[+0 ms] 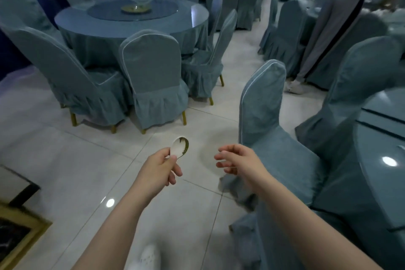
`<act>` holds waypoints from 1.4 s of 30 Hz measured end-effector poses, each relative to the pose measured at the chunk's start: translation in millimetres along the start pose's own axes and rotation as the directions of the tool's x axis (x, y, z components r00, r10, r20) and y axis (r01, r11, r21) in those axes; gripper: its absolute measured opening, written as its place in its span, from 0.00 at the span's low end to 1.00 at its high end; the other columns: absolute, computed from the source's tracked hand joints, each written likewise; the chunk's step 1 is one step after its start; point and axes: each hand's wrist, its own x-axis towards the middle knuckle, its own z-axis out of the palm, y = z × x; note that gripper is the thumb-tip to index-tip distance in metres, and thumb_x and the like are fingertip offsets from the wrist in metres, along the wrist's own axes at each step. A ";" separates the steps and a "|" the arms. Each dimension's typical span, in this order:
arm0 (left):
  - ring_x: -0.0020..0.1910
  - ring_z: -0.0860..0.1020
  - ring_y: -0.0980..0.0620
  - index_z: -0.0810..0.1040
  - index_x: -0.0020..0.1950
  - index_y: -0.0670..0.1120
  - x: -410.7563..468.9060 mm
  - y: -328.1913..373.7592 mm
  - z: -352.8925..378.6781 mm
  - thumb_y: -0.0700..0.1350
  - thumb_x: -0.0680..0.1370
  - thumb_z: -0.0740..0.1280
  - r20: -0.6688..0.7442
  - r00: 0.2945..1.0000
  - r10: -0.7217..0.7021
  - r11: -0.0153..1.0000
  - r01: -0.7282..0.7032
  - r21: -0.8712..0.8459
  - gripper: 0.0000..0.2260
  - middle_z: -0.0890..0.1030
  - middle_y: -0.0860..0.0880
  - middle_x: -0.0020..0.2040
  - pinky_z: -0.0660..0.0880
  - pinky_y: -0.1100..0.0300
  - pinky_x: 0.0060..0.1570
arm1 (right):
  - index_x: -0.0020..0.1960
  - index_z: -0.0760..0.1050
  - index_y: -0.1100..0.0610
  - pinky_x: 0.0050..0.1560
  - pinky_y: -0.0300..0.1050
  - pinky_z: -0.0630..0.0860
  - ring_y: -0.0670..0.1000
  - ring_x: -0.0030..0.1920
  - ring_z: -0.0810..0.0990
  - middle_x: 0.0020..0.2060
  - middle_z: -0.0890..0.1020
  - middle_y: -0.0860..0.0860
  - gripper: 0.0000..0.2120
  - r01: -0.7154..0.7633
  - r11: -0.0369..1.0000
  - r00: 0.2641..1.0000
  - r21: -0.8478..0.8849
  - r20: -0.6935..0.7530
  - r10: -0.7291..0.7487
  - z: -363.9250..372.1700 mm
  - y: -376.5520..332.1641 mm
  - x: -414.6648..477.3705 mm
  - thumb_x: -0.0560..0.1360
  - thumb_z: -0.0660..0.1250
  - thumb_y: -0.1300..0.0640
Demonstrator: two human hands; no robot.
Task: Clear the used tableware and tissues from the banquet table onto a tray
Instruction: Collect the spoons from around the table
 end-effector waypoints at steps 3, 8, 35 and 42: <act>0.23 0.72 0.59 0.74 0.43 0.48 56.1 19.4 -4.9 0.42 0.81 0.56 0.063 0.997 0.045 0.999 -0.046 0.008 0.10 0.82 0.52 0.32 0.63 0.69 0.20 | 0.52 0.77 0.57 0.41 0.41 0.74 0.51 0.42 0.84 0.44 0.86 0.52 0.04 0.007 0.997 0.992 0.071 -0.123 0.002 -13.1 -14.8 26.0 0.77 0.65 0.60; 0.23 0.72 0.60 0.76 0.45 0.48 143.6 60.3 -0.5 0.43 0.81 0.57 0.266 0.954 0.136 0.988 -0.152 0.038 0.10 0.83 0.52 0.33 0.63 0.69 0.20 | 0.56 0.76 0.58 0.45 0.44 0.75 0.54 0.45 0.84 0.49 0.84 0.54 0.07 0.056 0.987 0.929 0.153 -0.369 0.005 -41.7 -39.5 50.1 0.79 0.63 0.61; 0.25 0.73 0.57 0.78 0.49 0.48 330.5 292.0 308.3 0.44 0.80 0.57 0.856 0.396 0.332 0.897 -0.412 -0.158 0.10 0.82 0.53 0.33 0.67 0.60 0.28 | 0.52 0.78 0.53 0.41 0.42 0.75 0.51 0.45 0.84 0.47 0.85 0.51 0.05 0.147 0.981 0.206 0.128 -0.974 0.096 -286.7 -79.2 55.1 0.77 0.66 0.58; 0.25 0.72 0.59 0.77 0.50 0.49 374.6 343.1 361.2 0.44 0.81 0.57 0.906 0.245 0.346 0.873 -0.437 -0.216 0.09 0.83 0.52 0.34 0.66 0.66 0.23 | 0.50 0.78 0.54 0.42 0.42 0.75 0.50 0.43 0.81 0.48 0.83 0.52 0.04 0.125 0.979 0.003 0.162 -0.987 0.162 -320.3 -86.3 81.9 0.77 0.66 0.60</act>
